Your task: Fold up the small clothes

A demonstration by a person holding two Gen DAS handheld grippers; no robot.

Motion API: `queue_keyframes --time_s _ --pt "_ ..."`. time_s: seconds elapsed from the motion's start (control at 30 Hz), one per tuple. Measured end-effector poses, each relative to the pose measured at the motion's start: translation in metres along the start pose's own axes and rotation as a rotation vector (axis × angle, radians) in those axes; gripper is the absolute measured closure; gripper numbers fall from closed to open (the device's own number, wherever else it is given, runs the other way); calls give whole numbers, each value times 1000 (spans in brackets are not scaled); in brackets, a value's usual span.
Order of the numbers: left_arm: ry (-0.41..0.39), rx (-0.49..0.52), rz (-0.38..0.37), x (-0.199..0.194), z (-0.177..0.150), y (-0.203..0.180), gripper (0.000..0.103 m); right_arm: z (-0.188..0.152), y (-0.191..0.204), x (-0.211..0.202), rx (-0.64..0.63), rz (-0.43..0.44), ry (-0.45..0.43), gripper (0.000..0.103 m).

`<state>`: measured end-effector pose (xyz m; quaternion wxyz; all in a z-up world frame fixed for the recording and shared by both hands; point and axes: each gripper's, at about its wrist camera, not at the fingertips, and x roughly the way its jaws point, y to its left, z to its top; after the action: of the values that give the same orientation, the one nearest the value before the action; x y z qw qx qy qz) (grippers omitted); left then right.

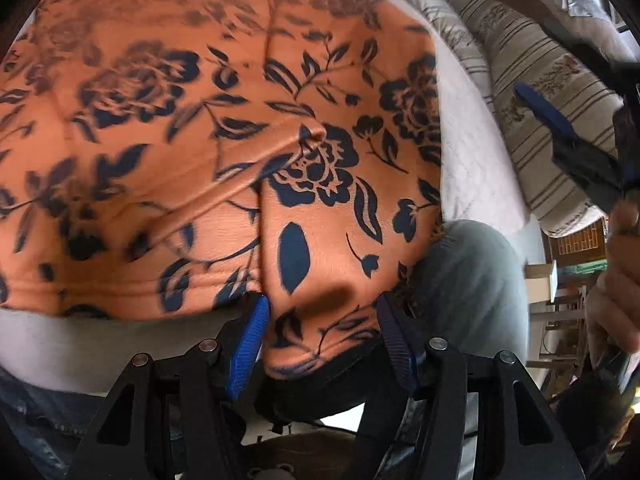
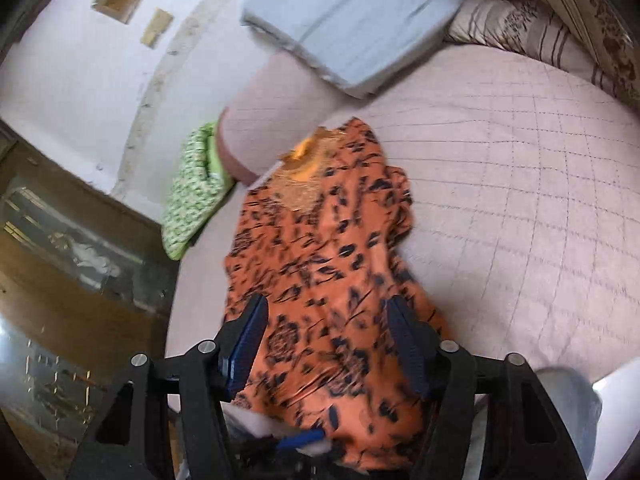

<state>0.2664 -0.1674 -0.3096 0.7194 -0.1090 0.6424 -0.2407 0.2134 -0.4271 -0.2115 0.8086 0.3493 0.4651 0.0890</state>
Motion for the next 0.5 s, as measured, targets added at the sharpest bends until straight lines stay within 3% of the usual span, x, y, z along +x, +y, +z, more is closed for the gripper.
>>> queue_keyframes --time_s 0.13,0.23,0.3,0.33,0.37,0.5 --pt "7 -39 -8 14 15 3 48 20 -21 34 63 10 55 48" --pt "4 -36 43 12 13 2 67 34 -33 66 94 -1 110 60" --pt "-2 -26 77 8 7 5 89 39 -38 88 97 -27 150 78" --pt "2 -33 70 9 9 8 94 40 -41 97 98 -39 168 87" --pt "13 -45 45 6 7 8 98 40 -42 101 100 -41 179 94" --pt "-7 6 -13 -23 0 -11 99 40 -49 84 84 -43 130 96"
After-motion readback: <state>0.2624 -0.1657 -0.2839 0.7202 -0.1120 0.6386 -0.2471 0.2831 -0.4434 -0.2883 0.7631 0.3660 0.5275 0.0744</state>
